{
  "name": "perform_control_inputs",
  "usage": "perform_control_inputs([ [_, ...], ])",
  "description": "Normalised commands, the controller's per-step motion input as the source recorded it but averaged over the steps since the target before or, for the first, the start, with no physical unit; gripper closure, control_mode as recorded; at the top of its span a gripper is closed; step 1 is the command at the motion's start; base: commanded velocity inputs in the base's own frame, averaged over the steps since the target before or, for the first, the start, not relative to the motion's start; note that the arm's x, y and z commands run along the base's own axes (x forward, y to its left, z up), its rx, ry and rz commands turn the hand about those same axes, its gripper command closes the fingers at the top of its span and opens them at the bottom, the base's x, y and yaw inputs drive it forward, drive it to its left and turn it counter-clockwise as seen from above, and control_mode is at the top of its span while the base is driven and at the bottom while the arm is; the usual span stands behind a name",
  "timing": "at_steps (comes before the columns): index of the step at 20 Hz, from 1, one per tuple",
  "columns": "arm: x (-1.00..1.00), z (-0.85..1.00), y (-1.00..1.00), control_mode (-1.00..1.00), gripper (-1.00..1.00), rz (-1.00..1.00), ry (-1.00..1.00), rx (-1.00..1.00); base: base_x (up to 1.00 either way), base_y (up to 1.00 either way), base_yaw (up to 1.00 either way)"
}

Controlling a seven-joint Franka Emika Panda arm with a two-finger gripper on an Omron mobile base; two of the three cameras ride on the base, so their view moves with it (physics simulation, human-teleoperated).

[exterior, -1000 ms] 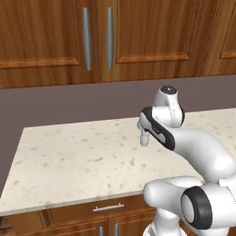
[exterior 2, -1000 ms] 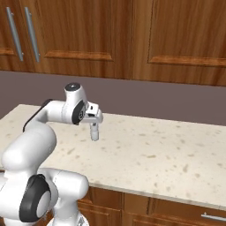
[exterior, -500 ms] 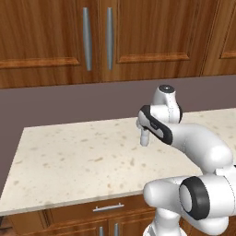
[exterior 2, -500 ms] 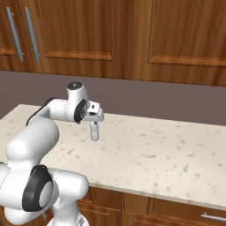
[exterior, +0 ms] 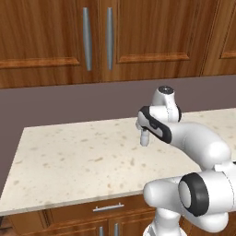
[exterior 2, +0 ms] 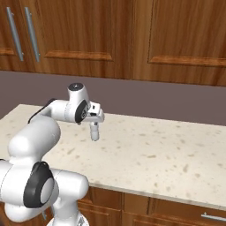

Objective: Move the drinks to the dining counter.

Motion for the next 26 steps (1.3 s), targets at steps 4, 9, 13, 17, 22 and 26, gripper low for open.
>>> perform_control_inputs([
  [4, 0.03, -0.01, 0.00, -1.00, -1.00, 0.02, 0.00, 0.00, 0.00, 0.00, 0.00],
  [9, 0.06, 0.00, 0.00, -1.00, -1.00, 0.03, 0.00, 0.00, 0.00, 0.00, 0.00],
  [13, 0.07, 0.00, 0.00, -1.00, -1.00, 0.04, 0.00, 0.00, 0.00, 0.00, 0.00],
  [17, 0.09, -0.01, 0.00, -1.00, -1.00, 0.04, 0.00, 0.00, 0.00, 0.00, 0.00],
  [22, 0.07, -0.01, 0.00, -1.00, -1.00, 0.03, 0.00, 0.00, 0.00, 0.00, 0.00],
  [26, 0.11, -0.01, 0.00, -1.00, -1.00, 0.02, 0.00, 0.00, 0.00, 0.00, 0.00],
])
